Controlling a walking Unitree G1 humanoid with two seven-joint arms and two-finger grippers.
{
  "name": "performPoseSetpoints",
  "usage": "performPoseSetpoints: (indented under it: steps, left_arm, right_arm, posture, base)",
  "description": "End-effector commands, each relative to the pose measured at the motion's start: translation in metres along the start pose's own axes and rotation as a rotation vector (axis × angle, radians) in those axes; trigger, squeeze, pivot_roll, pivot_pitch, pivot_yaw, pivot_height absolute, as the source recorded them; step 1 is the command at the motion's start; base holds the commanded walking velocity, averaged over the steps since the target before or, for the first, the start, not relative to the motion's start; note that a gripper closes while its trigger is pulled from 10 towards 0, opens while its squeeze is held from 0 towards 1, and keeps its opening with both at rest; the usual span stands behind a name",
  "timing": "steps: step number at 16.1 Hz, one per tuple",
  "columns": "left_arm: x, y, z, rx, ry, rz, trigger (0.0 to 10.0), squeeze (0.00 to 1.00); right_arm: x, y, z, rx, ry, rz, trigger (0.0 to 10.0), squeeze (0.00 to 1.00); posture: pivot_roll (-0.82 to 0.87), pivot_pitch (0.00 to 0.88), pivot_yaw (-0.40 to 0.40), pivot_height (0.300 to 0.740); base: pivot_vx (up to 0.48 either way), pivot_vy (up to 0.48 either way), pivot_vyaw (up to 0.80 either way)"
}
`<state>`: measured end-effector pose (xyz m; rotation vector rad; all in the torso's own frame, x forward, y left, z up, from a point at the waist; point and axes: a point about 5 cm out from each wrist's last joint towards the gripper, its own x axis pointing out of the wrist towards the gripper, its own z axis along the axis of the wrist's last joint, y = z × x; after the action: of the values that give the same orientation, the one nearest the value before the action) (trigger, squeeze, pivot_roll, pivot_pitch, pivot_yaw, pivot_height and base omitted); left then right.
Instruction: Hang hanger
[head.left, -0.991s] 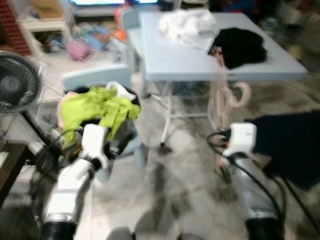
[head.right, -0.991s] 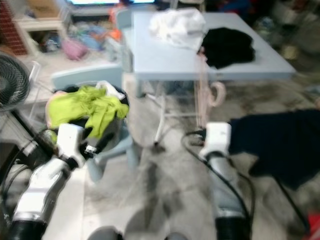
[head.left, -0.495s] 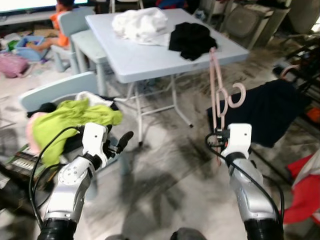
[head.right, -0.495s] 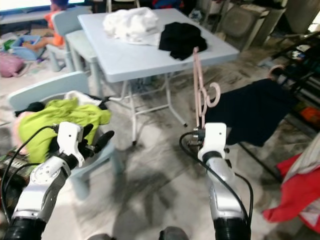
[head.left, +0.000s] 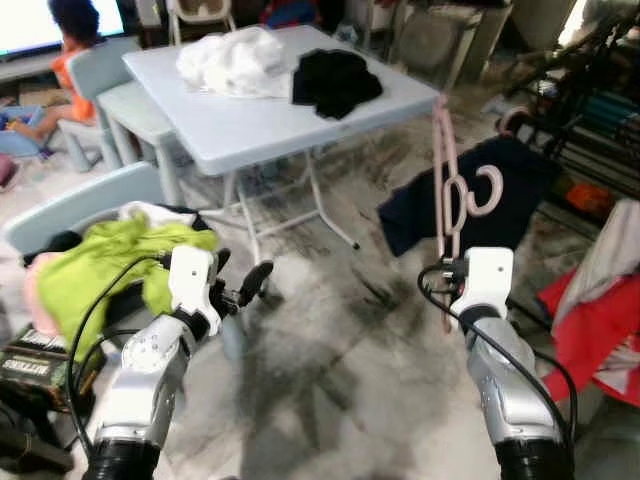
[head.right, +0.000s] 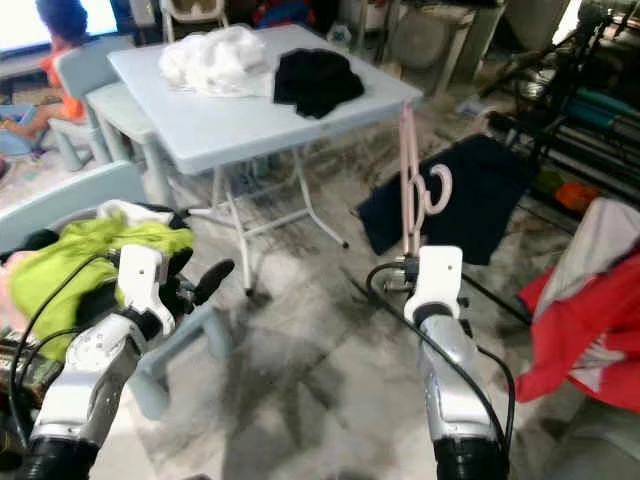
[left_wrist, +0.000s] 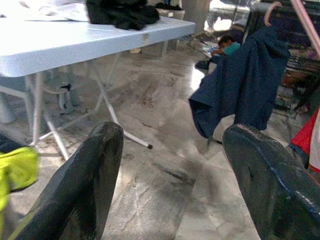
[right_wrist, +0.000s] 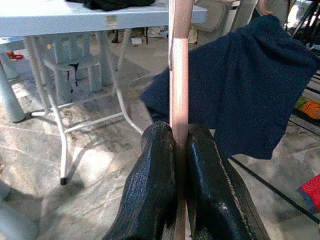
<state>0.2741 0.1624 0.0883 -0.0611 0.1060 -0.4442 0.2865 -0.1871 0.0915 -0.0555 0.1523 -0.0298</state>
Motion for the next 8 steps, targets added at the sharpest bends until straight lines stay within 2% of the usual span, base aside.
performPoseSetpoints:
  steps: [1, 5, 8]
  left_arm:
    - [0.001, -0.0008, 0.0002, 0.006, 0.003, -0.006, 10.0, 0.0]
    - [0.0016, -0.0014, 0.0003, 0.001, 0.006, -0.01, 10.0, 0.0]
    - [0.0019, -0.0026, -0.0004, 0.002, 0.011, -0.016, 10.0, 0.0]
  right_arm:
    - [0.0001, -0.0016, 0.0017, -0.003, -0.006, -0.008, 10.0, 0.0]
    - [-0.0003, -0.0007, 0.0013, -0.002, -0.005, -0.011, 10.0, 0.0]
    - [-0.0007, -0.0017, 0.0001, 0.0, 0.002, -0.019, 10.0, 0.0]
  posture:
    - [-0.05, 0.0, -0.025, 0.74]
    - [-0.05, 0.0, -0.024, 0.74]
    - [-0.05, 0.0, -0.024, 0.74]
  base:
    - [0.428, 0.0, -0.67]
    - [0.425, 0.0, -0.65]
    - [0.394, 0.274, -0.8]
